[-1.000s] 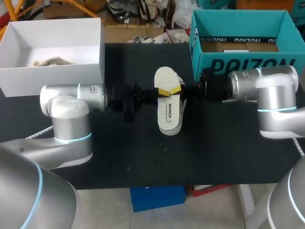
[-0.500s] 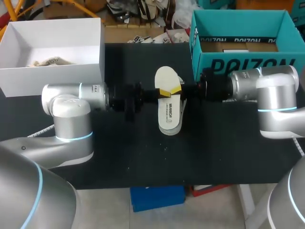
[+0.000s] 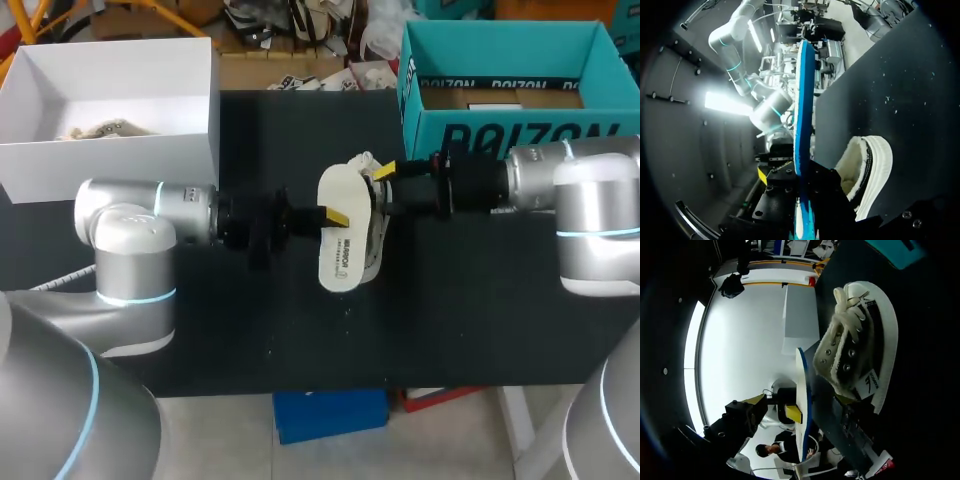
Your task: Take the shoe out of the shoebox, open the shoe tongue, remove and reinsert the insole, then place the shoe into the shoebox
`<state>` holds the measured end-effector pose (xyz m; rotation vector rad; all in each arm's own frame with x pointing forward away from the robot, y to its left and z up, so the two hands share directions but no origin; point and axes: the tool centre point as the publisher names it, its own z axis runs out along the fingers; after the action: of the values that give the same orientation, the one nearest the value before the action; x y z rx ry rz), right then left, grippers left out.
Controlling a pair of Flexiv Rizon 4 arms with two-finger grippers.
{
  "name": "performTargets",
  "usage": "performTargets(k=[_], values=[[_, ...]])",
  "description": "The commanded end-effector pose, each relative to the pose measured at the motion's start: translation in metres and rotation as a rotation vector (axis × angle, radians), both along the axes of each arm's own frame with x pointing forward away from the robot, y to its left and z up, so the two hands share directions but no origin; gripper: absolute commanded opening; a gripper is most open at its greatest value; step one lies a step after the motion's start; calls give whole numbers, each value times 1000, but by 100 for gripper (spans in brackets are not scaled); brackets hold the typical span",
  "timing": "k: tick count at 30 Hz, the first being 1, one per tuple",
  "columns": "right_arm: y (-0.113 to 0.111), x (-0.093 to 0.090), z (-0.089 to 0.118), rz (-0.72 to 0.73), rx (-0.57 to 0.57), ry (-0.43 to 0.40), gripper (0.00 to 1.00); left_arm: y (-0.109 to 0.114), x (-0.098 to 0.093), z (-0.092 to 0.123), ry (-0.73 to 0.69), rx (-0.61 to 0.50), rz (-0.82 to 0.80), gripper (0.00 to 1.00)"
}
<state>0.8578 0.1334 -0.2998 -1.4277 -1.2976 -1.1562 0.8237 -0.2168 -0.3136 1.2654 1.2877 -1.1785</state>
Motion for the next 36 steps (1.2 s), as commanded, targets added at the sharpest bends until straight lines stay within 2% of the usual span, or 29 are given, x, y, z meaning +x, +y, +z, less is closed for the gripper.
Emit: performTargets(k=[1,7,13,22,36], values=[[-23,-19,15,-88,-68,-2,100,22,-20,7,28,66,-13,0],[-44,-29,16,-127,-124,5,100,38,-43,5,78,171,-41,0],[-62,-39,14,-166,-181,18,100,50,-63,9,87,222,-48,0],[-76,-45,18,-199,-237,29,100,69,-74,9,96,224,-20,0],[-76,-45,18,-199,-237,29,100,87,-93,14,106,179,-31,0]])
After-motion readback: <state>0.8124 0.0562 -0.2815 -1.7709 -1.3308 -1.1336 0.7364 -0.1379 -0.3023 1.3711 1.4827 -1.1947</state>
